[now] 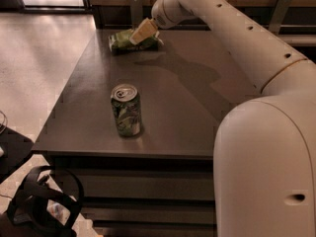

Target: Pick green jalapeno chip bag

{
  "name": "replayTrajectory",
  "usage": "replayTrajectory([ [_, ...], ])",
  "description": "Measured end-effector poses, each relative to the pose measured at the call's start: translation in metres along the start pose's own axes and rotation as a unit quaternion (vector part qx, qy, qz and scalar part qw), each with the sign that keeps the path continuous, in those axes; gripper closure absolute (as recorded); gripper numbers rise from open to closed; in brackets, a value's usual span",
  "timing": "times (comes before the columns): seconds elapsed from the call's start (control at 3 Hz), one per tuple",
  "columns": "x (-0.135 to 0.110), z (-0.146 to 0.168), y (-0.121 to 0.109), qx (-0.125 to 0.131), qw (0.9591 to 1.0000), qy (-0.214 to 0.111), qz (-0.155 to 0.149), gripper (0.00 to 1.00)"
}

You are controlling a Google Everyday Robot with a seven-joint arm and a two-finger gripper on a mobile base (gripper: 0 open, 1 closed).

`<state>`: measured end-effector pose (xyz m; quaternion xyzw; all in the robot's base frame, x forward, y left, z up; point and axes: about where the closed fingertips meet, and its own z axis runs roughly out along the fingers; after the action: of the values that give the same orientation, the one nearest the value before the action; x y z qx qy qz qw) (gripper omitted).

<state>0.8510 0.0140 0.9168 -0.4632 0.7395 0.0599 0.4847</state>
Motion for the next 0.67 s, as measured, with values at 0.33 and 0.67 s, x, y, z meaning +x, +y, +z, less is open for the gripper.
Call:
replayTrajectory([
  [0.33,0.002,0.024,0.005,-0.016,0.9997,-0.011,0.018,0.0],
  [0.67,0.025,0.049,0.014,-0.033,0.9979,-0.009,0.056,0.0],
])
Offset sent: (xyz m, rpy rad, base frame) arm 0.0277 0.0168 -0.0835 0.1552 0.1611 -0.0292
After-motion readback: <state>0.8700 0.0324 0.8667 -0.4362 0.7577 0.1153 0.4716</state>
